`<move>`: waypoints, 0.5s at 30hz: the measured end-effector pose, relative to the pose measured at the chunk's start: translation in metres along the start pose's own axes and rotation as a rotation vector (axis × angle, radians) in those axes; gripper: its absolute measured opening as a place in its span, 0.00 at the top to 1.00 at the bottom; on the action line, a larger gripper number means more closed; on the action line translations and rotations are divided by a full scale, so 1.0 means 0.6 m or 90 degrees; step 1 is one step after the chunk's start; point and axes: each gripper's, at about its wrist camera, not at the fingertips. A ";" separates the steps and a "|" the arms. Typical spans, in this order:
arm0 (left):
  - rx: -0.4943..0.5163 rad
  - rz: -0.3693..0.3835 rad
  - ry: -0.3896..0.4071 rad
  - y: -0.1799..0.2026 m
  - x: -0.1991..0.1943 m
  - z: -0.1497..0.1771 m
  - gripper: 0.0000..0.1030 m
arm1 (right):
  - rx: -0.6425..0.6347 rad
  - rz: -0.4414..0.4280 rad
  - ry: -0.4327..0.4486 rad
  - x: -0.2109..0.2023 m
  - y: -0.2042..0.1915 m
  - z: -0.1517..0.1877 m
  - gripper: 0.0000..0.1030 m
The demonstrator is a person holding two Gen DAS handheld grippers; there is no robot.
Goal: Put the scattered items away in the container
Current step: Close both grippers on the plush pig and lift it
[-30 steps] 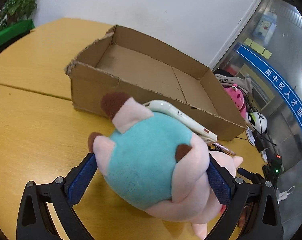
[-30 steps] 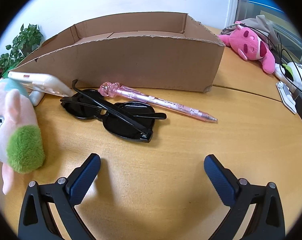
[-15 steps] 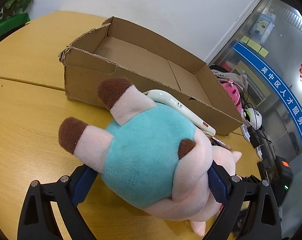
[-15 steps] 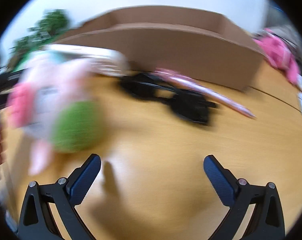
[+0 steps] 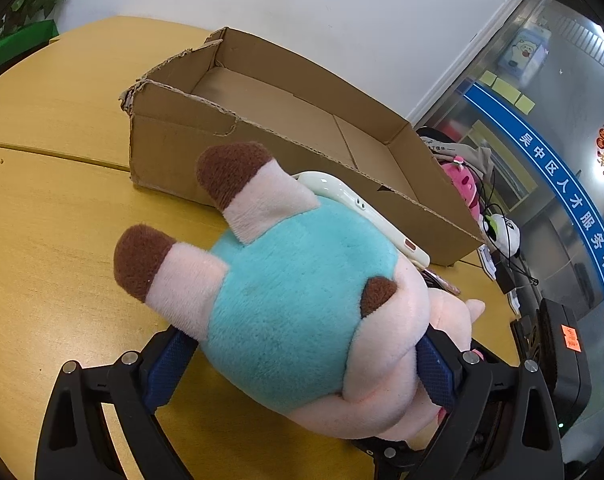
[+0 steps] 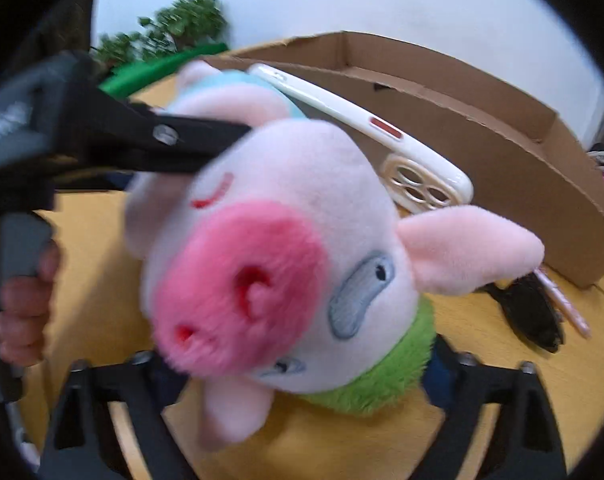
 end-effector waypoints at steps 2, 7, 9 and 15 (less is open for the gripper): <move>0.005 0.007 -0.001 0.002 -0.004 0.001 0.09 | 0.009 -0.011 0.006 -0.005 0.003 0.004 0.22; 0.037 -0.005 0.005 0.025 -0.021 0.005 0.13 | 0.019 -0.033 0.005 -0.018 -0.001 0.011 0.29; 0.048 -0.005 0.014 0.037 -0.036 0.007 0.14 | 0.027 -0.043 0.014 -0.027 -0.004 0.014 0.29; 0.077 -0.015 0.041 0.072 -0.088 -0.004 0.14 | 0.030 -0.054 0.050 -0.077 -0.009 0.011 0.29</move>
Point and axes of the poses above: each gripper's, at about its wrist camera, not at the fingertips, and x roughly the way its jaws point, y to its right, z to its underside, and after that the axes turned 15 degrees about -y, right-handed
